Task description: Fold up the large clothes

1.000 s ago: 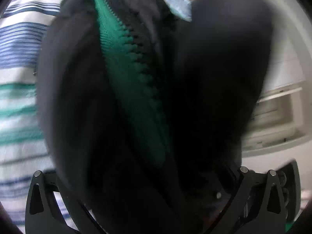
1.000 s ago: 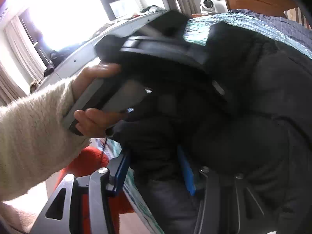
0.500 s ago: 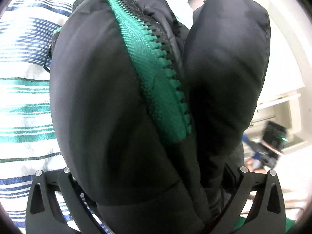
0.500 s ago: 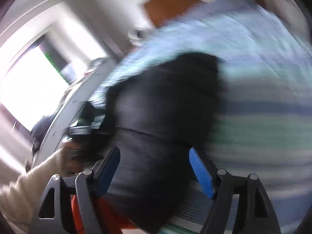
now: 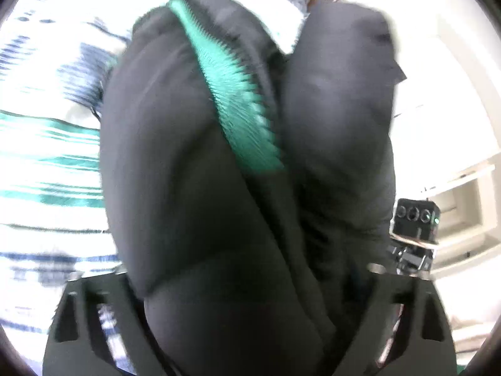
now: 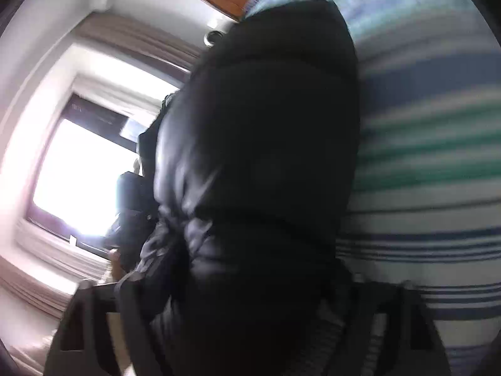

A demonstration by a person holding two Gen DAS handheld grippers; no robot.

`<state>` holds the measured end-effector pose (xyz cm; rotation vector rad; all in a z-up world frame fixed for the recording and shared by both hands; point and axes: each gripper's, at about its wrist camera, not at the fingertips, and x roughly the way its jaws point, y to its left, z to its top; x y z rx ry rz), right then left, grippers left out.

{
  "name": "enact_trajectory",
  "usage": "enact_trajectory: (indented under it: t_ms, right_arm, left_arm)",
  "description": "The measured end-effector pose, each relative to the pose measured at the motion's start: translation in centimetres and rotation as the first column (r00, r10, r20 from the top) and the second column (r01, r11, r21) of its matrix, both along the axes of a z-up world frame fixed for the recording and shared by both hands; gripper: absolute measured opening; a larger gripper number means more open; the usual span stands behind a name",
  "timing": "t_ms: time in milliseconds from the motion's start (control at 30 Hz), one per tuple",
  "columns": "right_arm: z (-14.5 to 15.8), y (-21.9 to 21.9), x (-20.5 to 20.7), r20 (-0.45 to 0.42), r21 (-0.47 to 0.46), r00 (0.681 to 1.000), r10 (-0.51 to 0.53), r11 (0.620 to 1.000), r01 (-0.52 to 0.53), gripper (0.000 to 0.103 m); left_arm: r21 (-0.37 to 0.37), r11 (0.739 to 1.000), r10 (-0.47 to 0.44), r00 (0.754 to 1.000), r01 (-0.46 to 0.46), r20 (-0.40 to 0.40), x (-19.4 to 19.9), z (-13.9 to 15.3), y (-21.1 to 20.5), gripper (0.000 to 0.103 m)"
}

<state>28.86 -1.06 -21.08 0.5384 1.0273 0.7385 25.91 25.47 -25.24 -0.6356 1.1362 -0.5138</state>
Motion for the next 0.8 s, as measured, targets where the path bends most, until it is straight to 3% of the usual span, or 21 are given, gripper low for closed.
enact_trajectory:
  t_ms: [100,267,467,633,800]
  right_arm:
    - [3.0,0.8,-1.4,0.107,-0.047,0.993,0.040,0.998,-0.035,0.061]
    - [8.6,0.8,-2.0,0.269,-0.019,0.960,0.080,0.997,-0.078,0.060]
    - [13.6,0.5,2.4,0.390,0.008,0.913,0.116,0.992,-0.130,0.060]
    - [14.3,-0.6,10.3,0.388,0.010,0.912,0.133,0.989,-0.148,0.060]
    - [10.7,-2.8,17.3,0.338,0.000,0.933,0.123,0.991,-0.131,0.060]
  left_arm:
    - [-0.019,1.000,0.014,0.999,-0.013,0.031,-1.9,1.6,-0.2,0.062]
    - [-0.080,0.995,0.063,0.990,-0.053,0.128,-4.5,6.0,-0.1,0.060]
    - [-0.021,0.996,0.084,0.961,-0.082,0.264,-2.5,13.1,-0.6,0.060]
    - [0.055,0.993,0.080,0.955,-0.100,0.285,3.4,14.8,-1.8,0.060]
    - [0.068,0.994,0.070,0.968,-0.089,0.242,9.7,11.8,-3.9,0.060]
